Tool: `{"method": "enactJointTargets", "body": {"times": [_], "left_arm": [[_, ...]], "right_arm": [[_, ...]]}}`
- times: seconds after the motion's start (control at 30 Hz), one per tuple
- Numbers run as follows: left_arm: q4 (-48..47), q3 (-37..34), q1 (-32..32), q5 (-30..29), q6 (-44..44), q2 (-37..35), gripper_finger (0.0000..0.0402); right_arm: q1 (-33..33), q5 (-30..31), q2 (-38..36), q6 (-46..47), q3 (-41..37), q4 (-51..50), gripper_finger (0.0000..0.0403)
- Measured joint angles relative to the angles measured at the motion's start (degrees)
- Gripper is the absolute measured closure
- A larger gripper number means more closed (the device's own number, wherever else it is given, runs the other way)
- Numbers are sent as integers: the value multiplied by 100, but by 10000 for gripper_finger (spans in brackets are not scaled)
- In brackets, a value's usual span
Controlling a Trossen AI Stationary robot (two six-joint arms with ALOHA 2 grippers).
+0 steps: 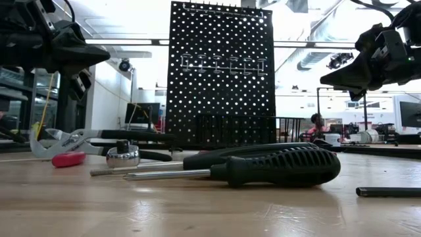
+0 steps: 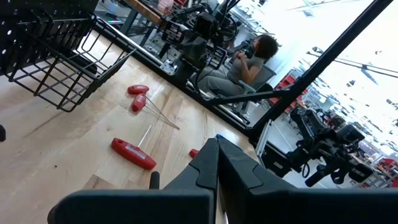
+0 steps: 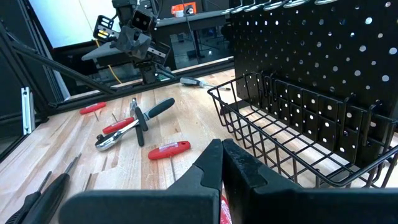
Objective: Hang tools onto peg board
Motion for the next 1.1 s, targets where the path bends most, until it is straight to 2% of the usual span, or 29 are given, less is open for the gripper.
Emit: {"method": "enactJointTargets", "body": {"times": [0.4, 0.63, 0.83, 0.9, 1.03, 1.1], "left_arm": [[0, 0, 1, -1, -2, 0, 401], [0, 0, 0, 0, 2, 0, 401], [-2, 0, 1, 0, -2, 0, 401], [0, 0, 0, -1, 2, 0, 401], [0, 0, 0, -1, 2, 1, 401], [0, 0, 1, -1, 0, 0, 401]], "right_arm": [[0, 3, 0, -13, -2, 0, 402], [-31, 96, -1, -816, 1, 2, 402], [-31, 77, -1, -458, 1, 2, 402], [-31, 69, -1, 127, 1, 112, 402], [-31, 101, 2, 2839, 141, 1066, 402], [-31, 315, -7, 3807, 192, 1772, 402]]}}
